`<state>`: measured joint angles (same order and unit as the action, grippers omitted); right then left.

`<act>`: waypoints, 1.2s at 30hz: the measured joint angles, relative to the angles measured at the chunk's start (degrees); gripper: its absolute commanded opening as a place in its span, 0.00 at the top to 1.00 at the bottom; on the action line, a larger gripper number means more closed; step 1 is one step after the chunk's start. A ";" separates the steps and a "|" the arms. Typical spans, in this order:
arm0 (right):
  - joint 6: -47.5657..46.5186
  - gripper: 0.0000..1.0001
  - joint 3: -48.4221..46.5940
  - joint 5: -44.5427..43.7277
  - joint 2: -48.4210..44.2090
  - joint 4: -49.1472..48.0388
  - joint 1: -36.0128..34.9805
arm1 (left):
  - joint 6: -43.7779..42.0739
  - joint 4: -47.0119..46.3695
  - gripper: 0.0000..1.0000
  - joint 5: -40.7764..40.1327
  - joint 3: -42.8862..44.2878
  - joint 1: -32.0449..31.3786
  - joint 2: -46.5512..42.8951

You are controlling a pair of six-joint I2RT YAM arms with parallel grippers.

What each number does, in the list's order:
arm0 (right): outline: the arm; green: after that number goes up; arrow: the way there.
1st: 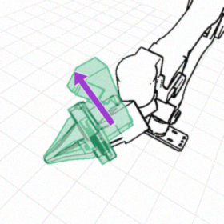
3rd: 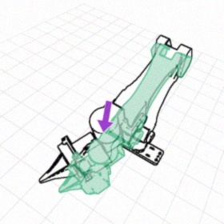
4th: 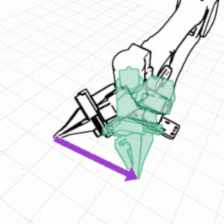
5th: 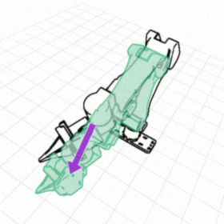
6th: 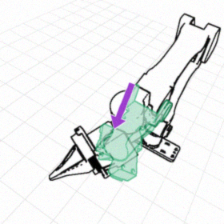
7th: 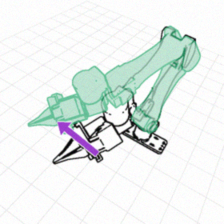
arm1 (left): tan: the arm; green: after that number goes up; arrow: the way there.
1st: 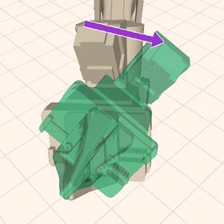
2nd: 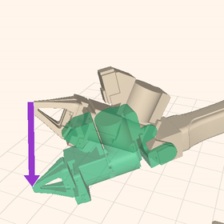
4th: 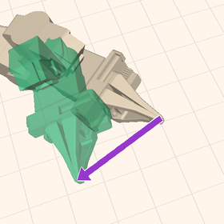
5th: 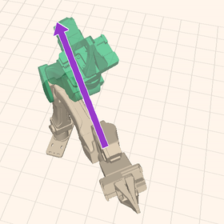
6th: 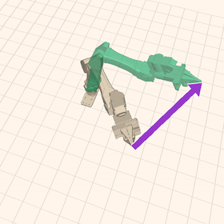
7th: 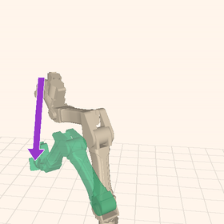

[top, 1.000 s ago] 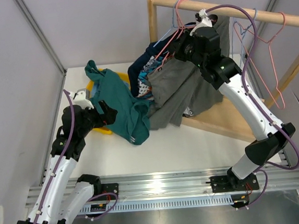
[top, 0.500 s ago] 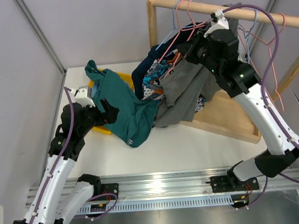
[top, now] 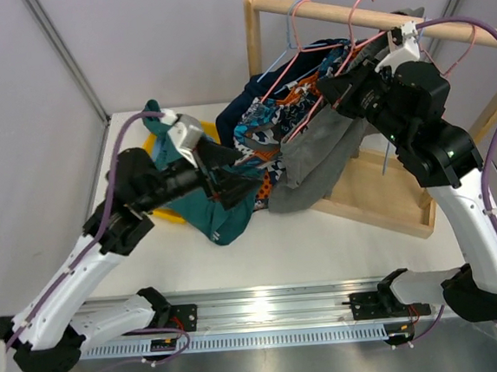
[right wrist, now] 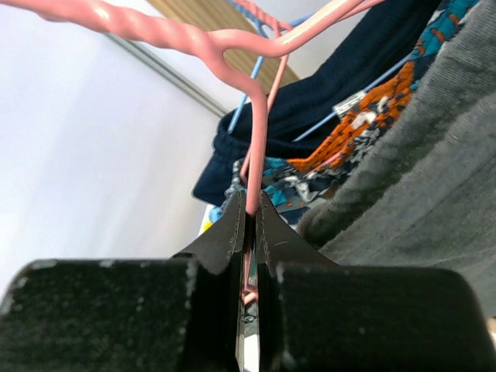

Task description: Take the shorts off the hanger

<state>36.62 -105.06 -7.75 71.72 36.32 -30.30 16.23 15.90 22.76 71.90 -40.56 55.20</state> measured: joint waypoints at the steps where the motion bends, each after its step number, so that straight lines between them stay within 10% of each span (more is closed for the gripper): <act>1: 0.68 1.00 0.09 0.44 -0.44 0.04 0.00 | 0.00 -2.40 0.01 1.25 -0.44 -1.90 0.96; 20: 9.81 1.00 -2.97 7.65 -3.02 4.28 0.20 | -0.70 -23.58 0.01 -6.14 -3.48 -12.59 21.44; 25: 11.74 1.00 -4.52 7.98 -3.72 6.08 0.44 | -2.19 -25.11 0.32 -9.40 -0.92 -13.27 21.94; 29: 12.24 1.00 -4.68 7.69 -3.78 6.54 0.52 | -3.32 -23.67 0.02 -12.22 -0.66 -14.43 21.35; 36: 11.98 1.00 -5.49 8.00 -4.90 8.79 0.50 | -5.20 -15.65 0.01 -20.44 -2.93 -23.04 9.57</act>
<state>48.60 -110.54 0.25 66.83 45.10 -29.80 11.03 0.25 2.33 68.97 -63.59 64.77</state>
